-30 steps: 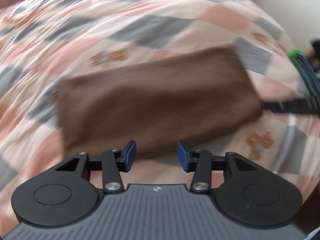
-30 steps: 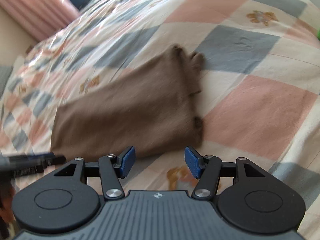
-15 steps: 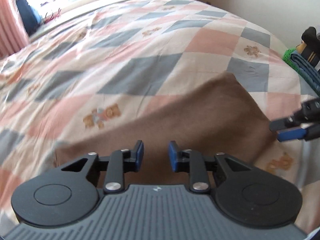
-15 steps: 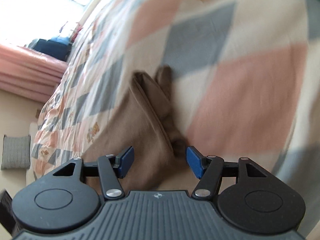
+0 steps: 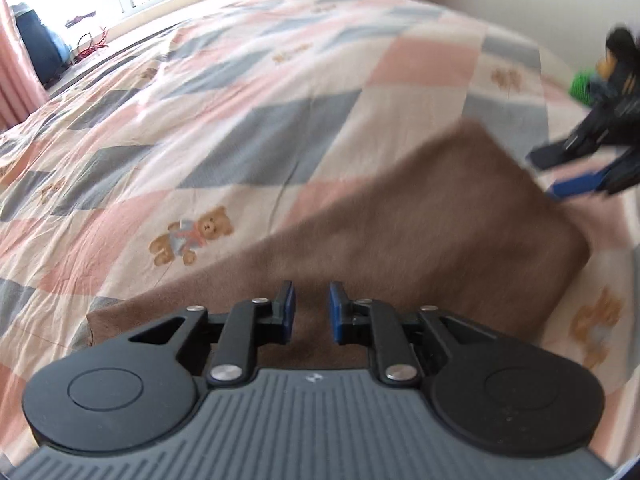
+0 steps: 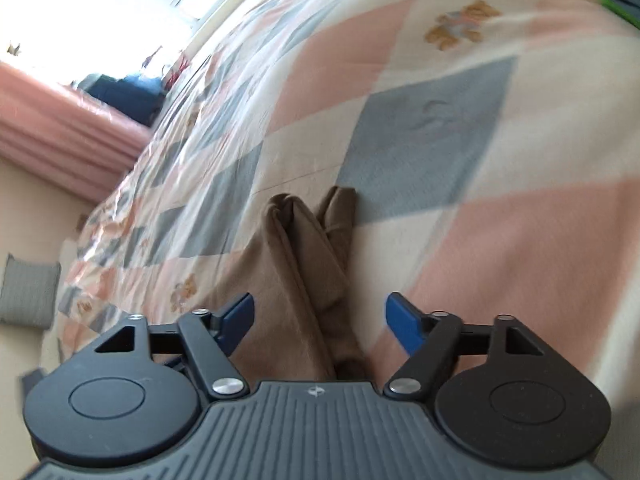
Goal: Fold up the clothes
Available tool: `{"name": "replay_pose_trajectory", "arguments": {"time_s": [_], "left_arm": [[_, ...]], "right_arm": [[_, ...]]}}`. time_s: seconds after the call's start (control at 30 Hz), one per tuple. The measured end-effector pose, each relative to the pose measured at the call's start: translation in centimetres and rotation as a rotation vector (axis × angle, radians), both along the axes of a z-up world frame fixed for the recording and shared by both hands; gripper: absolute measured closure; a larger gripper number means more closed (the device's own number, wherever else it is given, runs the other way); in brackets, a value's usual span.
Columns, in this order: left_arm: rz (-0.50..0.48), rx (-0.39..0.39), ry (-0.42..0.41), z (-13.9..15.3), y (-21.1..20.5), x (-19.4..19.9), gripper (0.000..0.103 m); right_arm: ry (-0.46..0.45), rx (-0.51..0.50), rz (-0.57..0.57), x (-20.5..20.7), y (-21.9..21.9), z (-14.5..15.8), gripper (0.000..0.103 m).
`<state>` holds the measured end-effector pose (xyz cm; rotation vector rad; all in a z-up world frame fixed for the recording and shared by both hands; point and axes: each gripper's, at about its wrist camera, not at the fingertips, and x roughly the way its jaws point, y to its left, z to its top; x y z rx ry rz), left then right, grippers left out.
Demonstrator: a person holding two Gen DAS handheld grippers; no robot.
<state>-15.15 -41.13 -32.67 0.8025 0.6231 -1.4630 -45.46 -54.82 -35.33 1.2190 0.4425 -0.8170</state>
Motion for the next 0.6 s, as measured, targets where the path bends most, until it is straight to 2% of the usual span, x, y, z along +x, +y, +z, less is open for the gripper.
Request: {"name": "replay_pose_trajectory", "arguments": {"time_s": [0.2, 0.23, 0.27, 0.37, 0.43, 0.5, 0.6], "left_arm": [[0.023, 0.064, 0.029, -2.2, -0.4, 0.3, 0.086], [0.025, 0.065, 0.041, -2.6, -0.4, 0.5, 0.086], [0.026, 0.063, 0.047, -2.9, -0.4, 0.6, 0.086], [0.019, 0.064, 0.049, -3.4, -0.5, 0.7, 0.086], [0.017, 0.068, 0.038, -3.3, -0.6, 0.5, 0.087], [0.005, 0.053, 0.024, -2.2, -0.4, 0.2, 0.086], [0.033, 0.021, 0.054, -0.5, 0.5, 1.2, 0.084]], "right_arm": [[-0.082, 0.048, 0.064, 1.9, -2.4, -3.6, 0.026], [-0.106, 0.05, 0.084, 2.2, -2.7, -4.0, 0.032], [-0.111, 0.062, 0.099, 2.4, -3.0, -4.3, 0.045], [-0.111, 0.098, 0.128, 2.9, -3.6, -5.2, 0.07], [-0.109, 0.113, 0.122, 2.7, -3.7, -5.1, 0.076], [-0.072, 0.127, 0.108, 3.1, -3.6, -4.3, 0.079], [0.077, 0.092, 0.13, 5.3, -3.5, -1.3, 0.082]]}}
